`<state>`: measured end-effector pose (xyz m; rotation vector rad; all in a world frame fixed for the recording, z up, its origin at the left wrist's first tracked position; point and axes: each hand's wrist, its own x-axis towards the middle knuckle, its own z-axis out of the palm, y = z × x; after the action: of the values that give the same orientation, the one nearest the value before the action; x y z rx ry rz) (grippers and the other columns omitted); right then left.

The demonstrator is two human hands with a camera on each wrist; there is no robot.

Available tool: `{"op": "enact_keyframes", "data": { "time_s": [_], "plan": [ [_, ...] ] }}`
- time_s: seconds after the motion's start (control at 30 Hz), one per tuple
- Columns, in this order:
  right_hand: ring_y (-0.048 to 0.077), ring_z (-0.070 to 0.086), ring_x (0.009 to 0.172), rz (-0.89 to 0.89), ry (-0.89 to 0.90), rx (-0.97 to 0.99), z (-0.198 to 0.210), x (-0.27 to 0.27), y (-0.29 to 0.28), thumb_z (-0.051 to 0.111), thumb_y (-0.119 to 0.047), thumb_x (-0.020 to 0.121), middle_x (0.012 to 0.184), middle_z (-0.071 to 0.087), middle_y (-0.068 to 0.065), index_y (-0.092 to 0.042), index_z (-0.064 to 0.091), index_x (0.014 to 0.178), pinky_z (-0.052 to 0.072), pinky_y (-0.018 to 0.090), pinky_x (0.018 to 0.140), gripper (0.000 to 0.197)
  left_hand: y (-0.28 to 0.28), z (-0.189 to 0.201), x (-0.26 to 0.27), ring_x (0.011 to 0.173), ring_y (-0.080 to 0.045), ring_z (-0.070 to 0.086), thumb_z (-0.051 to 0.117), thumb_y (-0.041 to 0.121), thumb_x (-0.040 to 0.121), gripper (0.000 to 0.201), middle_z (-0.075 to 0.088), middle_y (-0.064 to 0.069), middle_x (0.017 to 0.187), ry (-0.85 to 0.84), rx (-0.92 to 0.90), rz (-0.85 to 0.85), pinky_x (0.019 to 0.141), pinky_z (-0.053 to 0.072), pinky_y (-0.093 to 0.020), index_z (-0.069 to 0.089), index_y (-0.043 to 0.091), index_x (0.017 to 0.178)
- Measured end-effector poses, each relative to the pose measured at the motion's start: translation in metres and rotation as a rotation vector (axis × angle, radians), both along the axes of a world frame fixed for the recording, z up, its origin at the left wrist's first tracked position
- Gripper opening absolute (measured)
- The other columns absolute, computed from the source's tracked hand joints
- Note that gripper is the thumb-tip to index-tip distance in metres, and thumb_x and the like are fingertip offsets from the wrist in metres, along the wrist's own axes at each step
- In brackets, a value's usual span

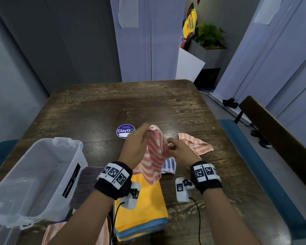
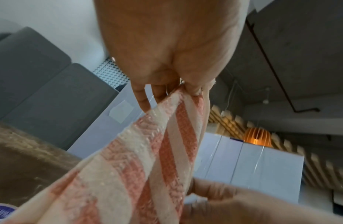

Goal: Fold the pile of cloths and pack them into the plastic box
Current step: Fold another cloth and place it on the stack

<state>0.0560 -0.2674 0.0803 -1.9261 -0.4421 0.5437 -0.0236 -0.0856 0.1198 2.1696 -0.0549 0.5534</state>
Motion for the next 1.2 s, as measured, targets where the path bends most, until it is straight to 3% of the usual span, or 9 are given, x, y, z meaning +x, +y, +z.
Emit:
{"op": "enact_keyframes", "data": {
  "time_s": [0.13, 0.3, 0.43, 0.53, 0.63, 0.77, 0.87, 1.03, 1.2],
  "plan": [
    [0.023, 0.065, 0.083, 0.042, -0.259, -0.079, 0.005, 0.003, 0.004, 0.068, -0.035, 0.093, 0.086, 0.07, 0.005, -0.029, 0.068, 0.082, 0.05, 0.039, 0.076, 0.012, 0.011, 0.037, -0.002, 0.086, 0.004, 0.06, 0.042, -0.003, 0.101, 0.029, 0.063, 0.013, 0.092, -0.049, -0.051, -0.051, 0.074, 0.042, -0.011, 0.058, 0.021, 0.106],
    [0.019, 0.061, 0.083, -0.186, -0.386, -0.181, 0.014, 0.013, -0.001, 0.062, -0.02, 0.097, 0.086, 0.064, 0.002, -0.02, 0.059, 0.083, 0.045, 0.037, 0.071, 0.015, 0.029, 0.048, 0.001, 0.082, 0.002, 0.058, 0.041, 0.001, 0.103, 0.028, 0.063, 0.007, 0.09, -0.159, -0.095, 0.068, 0.072, 0.041, -0.011, 0.061, 0.02, 0.103],
    [0.022, 0.071, 0.074, -0.252, -0.317, -0.155, 0.027, 0.02, -0.009, 0.061, -0.009, 0.094, 0.088, 0.068, 0.006, -0.017, 0.054, 0.088, 0.057, 0.047, 0.074, 0.013, 0.034, 0.052, -0.003, 0.071, 0.003, 0.053, 0.04, 0.017, 0.109, 0.022, 0.061, 0.008, 0.081, -0.194, -0.131, 0.154, 0.064, 0.039, -0.011, 0.06, 0.022, 0.1],
    [0.025, 0.07, 0.072, -0.144, -0.144, 0.1, 0.045, 0.016, -0.017, 0.055, -0.003, 0.099, 0.106, 0.068, 0.017, -0.012, 0.061, 0.102, 0.06, 0.037, 0.065, 0.011, 0.04, 0.052, -0.002, 0.071, 0.002, 0.052, 0.038, 0.019, 0.109, 0.024, 0.058, 0.014, 0.08, -0.202, -0.174, 0.234, 0.064, 0.039, -0.012, 0.058, 0.023, 0.097],
    [0.028, 0.065, 0.066, -0.052, 0.0, 0.327, 0.059, 0.008, -0.02, 0.043, 0.003, 0.101, 0.12, 0.064, 0.013, -0.01, 0.058, 0.124, 0.054, 0.031, 0.054, 0.03, 0.041, 0.05, -0.002, 0.069, 0.002, 0.048, 0.036, 0.015, 0.109, 0.023, 0.054, 0.012, 0.079, -0.196, -0.222, 0.291, 0.063, 0.037, -0.013, 0.056, 0.017, 0.097],
    [0.035, 0.071, 0.087, -0.048, 0.117, 0.542, 0.061, 0.003, -0.02, 0.051, -0.008, 0.102, 0.104, 0.071, 0.027, -0.001, 0.061, 0.121, 0.06, 0.033, 0.074, 0.023, 0.036, 0.05, 0.0, 0.064, 0.0, 0.044, 0.035, 0.024, 0.11, 0.025, 0.049, 0.012, 0.075, -0.211, -0.27, 0.376, 0.061, 0.036, -0.019, 0.051, 0.013, 0.095],
    [0.031, 0.069, 0.108, 0.091, 0.081, 0.496, 0.059, 0.002, -0.023, 0.071, -0.009, 0.089, 0.117, 0.07, 0.022, -0.003, 0.062, 0.125, 0.056, 0.036, 0.095, 0.037, 0.039, 0.053, 0.001, 0.066, 0.002, 0.044, 0.034, 0.026, 0.11, 0.026, 0.048, 0.012, 0.077, -0.234, -0.271, 0.44, 0.062, 0.036, -0.018, 0.05, 0.01, 0.096],
    [0.008, 0.061, 0.072, -0.124, -0.199, 0.338, 0.056, 0.001, -0.015, 0.06, -0.003, 0.097, 0.083, 0.069, 0.003, -0.011, 0.069, 0.102, 0.048, 0.022, 0.068, 0.012, 0.036, 0.054, -0.003, 0.063, 0.002, 0.042, 0.033, 0.027, 0.11, 0.026, 0.046, 0.009, 0.077, -0.229, -0.27, 0.456, 0.059, 0.034, -0.014, 0.049, 0.01, 0.097],
    [0.021, 0.061, 0.095, -0.19, -0.049, 0.581, 0.064, 0.0, -0.015, 0.047, -0.018, 0.106, 0.099, 0.065, 0.01, -0.001, 0.06, 0.105, 0.046, 0.044, 0.1, 0.022, 0.035, 0.043, -0.009, 0.064, 0.001, 0.044, 0.033, 0.031, 0.11, 0.028, 0.051, 0.001, 0.08, -0.142, -0.175, 0.48, 0.057, 0.034, -0.011, 0.05, 0.011, 0.099]
  ]
}}
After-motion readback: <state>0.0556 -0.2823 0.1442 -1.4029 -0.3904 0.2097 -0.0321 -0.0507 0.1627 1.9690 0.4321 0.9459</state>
